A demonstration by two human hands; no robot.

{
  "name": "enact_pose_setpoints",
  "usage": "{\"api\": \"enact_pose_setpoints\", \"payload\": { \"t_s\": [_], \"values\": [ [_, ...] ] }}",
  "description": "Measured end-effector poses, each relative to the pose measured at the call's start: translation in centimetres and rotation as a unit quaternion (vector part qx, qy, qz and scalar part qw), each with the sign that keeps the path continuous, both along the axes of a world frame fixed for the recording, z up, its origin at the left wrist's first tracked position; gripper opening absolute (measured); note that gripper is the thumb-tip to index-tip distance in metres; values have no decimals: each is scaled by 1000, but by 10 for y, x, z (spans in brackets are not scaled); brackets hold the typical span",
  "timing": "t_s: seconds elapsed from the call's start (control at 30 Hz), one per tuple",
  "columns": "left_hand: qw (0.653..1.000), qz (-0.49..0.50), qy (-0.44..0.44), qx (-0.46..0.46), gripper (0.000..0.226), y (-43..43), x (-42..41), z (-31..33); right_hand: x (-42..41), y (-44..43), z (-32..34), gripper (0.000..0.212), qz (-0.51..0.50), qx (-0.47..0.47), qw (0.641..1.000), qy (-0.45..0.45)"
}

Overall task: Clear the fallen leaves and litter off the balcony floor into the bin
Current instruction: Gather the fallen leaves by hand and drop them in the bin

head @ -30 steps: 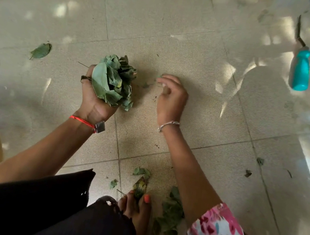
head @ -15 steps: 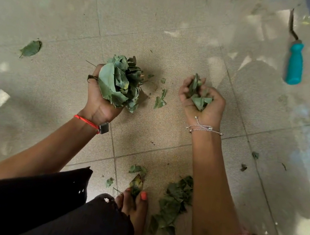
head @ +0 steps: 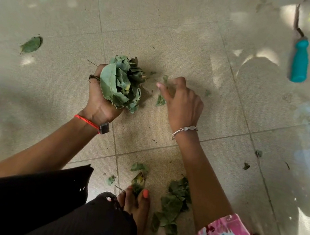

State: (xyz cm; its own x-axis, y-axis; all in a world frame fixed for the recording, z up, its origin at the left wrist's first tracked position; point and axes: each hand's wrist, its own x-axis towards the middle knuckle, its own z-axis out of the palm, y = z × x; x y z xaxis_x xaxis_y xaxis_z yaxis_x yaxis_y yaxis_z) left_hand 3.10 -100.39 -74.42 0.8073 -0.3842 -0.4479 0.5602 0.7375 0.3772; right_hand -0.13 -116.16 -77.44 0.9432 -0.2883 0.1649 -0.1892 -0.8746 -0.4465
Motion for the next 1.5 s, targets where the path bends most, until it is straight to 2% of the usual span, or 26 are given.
{"api": "enact_pose_setpoints", "payload": {
  "t_s": [0.03, 0.13, 0.23, 0.37, 0.5, 0.6, 0.63, 0.67, 0.7, 0.73, 0.77, 0.83, 0.9, 0.93, 1.0, 1.1, 1.2, 1.27, 1.33, 1.4, 1.5],
  "values": [
    [1000, -3, 10, -5, 24, 0, 1, -1, -2, 6, 0, 54, -8, -29, 1000, -4],
    [1000, -11, 20, 0, 58, 5, 4, -8, -9, 20, -3, 71, 10, -95, 995, 17],
    [1000, -11, 11, -5, 77, 4, 8, -10, -5, 18, -4, 62, 30, -136, 989, 43],
    [1000, -13, 8, -22, 74, 4, 9, -9, 6, 14, -6, 25, 15, -234, 972, -20],
    [1000, -12, 8, -16, 78, 6, 7, -7, 10, 8, -8, 20, 42, -225, 973, -28],
    [999, -26, -2, -22, 72, 7, 5, -5, 16, 0, -7, 27, 40, -206, 975, -69],
    [999, -30, -3, -16, 70, 7, 4, -5, 19, -4, -7, 30, 40, -151, 985, -69],
    [999, -32, -3, -11, 67, 7, 3, -5, 23, -8, -4, 34, 34, -53, 997, -54],
    [999, -36, -6, -11, 63, 7, 2, -5, 24, -11, 1, 37, 15, 78, 997, -26],
    [999, -38, -12, -14, 58, 7, 2, -5, 24, -17, 7, 41, -17, 227, 974, -16],
    [999, -39, -17, -21, 55, 6, 1, -4, 22, -23, 13, 43, -60, 374, 926, -18],
    [999, -33, -11, -38, 56, 4, 2, -4, 13, -37, 26, 39, -117, 596, 794, 6],
    [999, -32, -12, -35, 56, 0, 1, -3, 5, -49, 30, 27, -125, 703, 699, 35],
    [999, -35, -17, -28, 54, -2, 1, -2, 1, -53, 30, 22, -123, 733, 668, 38],
    [999, -36, -18, -18, 54, -7, 0, 0, -5, -60, 27, 19, -117, 764, 634, 32],
    [999, -36, -11, -22, 63, -11, 2, 0, -15, -65, 23, 26, -107, 775, 622, 15],
    [999, -44, -9, -16, 59, -14, 2, 1, -21, -67, 20, 37, -100, 771, 629, 21],
    [999, -42, -7, -14, 61, -17, 3, 1, -21, -65, 19, 34, -96, 761, 641, 26],
    [999, -43, -7, -23, 64, -21, 5, 2, -18, -62, 22, 21, -97, 760, 642, 28],
    [998, -47, -9, -30, 70, -28, 8, 3, -12, -56, 25, 12, -105, 774, 625, 6],
    [998, -47, -9, -30, 78, -39, 11, 4, -1, -38, 28, 12, -119, 808, 572, -76]
  ]
}}
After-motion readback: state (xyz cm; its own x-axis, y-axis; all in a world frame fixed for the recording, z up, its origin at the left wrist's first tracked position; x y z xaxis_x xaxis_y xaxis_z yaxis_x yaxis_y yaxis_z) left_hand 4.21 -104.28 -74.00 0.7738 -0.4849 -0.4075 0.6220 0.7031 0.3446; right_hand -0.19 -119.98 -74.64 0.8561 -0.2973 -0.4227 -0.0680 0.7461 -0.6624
